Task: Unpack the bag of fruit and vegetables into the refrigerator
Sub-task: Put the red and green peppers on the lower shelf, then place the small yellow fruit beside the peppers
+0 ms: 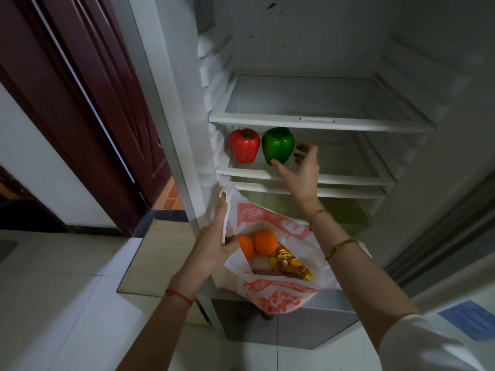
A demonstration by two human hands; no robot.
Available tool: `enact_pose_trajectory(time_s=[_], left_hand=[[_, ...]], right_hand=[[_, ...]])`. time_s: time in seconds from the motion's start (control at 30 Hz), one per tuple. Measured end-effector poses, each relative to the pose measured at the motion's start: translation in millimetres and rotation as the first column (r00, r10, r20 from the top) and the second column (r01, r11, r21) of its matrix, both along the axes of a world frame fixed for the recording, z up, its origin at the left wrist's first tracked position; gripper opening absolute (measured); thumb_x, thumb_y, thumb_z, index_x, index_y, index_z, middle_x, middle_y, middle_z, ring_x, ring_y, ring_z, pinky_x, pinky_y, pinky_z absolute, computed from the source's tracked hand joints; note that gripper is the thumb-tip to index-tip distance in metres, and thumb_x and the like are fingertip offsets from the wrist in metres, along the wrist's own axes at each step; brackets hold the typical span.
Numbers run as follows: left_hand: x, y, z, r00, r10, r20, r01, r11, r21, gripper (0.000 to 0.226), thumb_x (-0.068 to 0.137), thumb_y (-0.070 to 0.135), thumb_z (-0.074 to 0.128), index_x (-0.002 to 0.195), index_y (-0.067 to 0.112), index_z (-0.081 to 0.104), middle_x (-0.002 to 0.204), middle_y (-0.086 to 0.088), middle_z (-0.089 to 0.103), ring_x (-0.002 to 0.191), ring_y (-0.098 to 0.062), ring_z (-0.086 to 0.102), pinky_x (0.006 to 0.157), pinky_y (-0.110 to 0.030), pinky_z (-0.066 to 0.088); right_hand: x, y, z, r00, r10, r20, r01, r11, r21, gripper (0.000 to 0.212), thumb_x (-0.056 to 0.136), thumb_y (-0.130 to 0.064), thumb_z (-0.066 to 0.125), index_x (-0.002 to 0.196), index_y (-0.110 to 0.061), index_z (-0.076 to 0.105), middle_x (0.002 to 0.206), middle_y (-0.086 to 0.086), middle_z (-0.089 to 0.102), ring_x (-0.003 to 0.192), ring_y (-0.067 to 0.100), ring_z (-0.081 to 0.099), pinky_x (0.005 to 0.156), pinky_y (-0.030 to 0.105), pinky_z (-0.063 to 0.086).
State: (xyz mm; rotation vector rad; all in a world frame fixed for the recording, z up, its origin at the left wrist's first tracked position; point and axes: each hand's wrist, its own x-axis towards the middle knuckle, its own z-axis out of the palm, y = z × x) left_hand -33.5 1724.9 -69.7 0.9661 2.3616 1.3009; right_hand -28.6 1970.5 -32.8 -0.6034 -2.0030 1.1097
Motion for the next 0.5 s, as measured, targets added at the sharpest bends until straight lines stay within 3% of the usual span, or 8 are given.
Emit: enact_pose_trajectory(time_s=[0.1,0.17,0.27,0.37,0.43,0.5], left_hand=[[4.4,-3.2,0.1,1.000,-0.016,0.003,0.016,1.000,0.007,0.103,0.091,0.014,0.063,0.150,0.048,-0.014,0.068,0.004,0.058,0.067,-0.011,0.065,0.065,-0.021,0.053],[7.3,-5.7,0.4,1.000,-0.020,-0.004,0.020,1.000,0.000,0.102,0.091,0.014,0.063,0.152,0.046,-0.013,0.065,0.008,0.054,0.065,-0.005,0.063,0.062,-0.016,0.048],[11.2,-10.5,-0.4,0.999,-0.016,-0.032,0.015,1.000,-0.028,0.105,0.090,0.014,0.063,0.148,0.053,-0.015,0.064,0.000,0.052,0.060,-0.010,0.060,0.059,-0.023,0.048],[18.0,-15.6,0.2,0.999,-0.008,-0.048,0.005,0.997,-0.081,0.105,0.091,0.017,0.063,0.147,0.054,-0.017,0.071,-0.012,0.057,0.064,-0.018,0.062,0.063,-0.035,0.051],[23.0,-17.6,1.7,0.999,0.007,-0.048,-0.013,0.993,-0.117,0.104,0.090,0.016,0.062,0.148,0.052,-0.016,0.072,-0.015,0.058,0.065,-0.021,0.063,0.065,-0.039,0.052],[27.7,-19.2,0.0,0.999,0.011,-0.044,-0.017,0.992,-0.126,0.103,0.091,0.016,0.062,0.149,0.051,-0.015,0.070,-0.013,0.058,0.063,-0.019,0.062,0.062,-0.034,0.052]], right_hand=[[27.1,-6.5,-10.2,0.994,-0.059,-0.086,0.073,0.984,0.165,0.042,0.083,-0.032,0.075,0.109,-0.011,0.049,0.103,0.004,0.056,0.091,0.014,0.056,0.078,0.024,0.050],[48.8,-13.6,-22.2,0.995,0.033,-0.090,0.000,0.942,0.335,0.021,0.090,-0.026,0.067,0.092,-0.011,0.053,0.085,0.002,0.056,0.073,0.014,0.055,0.064,0.024,0.049],[73.6,-25.8,-55.1,0.982,0.170,0.086,-0.190,0.839,0.510,0.021,0.092,-0.026,0.062,0.076,-0.013,0.060,0.067,-0.003,0.059,0.055,0.010,0.053,0.051,0.024,0.048],[85.6,-36.1,-85.5,0.888,0.212,0.407,-0.396,0.803,0.445,0.032,0.092,-0.044,0.053,0.086,-0.017,0.069,0.073,-0.004,0.067,0.058,0.008,0.060,0.051,0.021,0.048],[89.2,-42.0,-99.6,0.738,0.261,0.623,-0.538,0.784,0.309,0.032,0.091,-0.047,0.056,0.101,-0.019,0.067,0.090,-0.005,0.067,0.078,0.012,0.064,0.061,0.019,0.045],[89.4,-47.8,-111.6,0.606,0.359,0.710,-0.598,0.794,0.109,0.037,0.088,-0.048,0.063,0.110,-0.018,0.061,0.100,-0.006,0.060,0.090,0.011,0.058,0.071,0.017,0.041]])
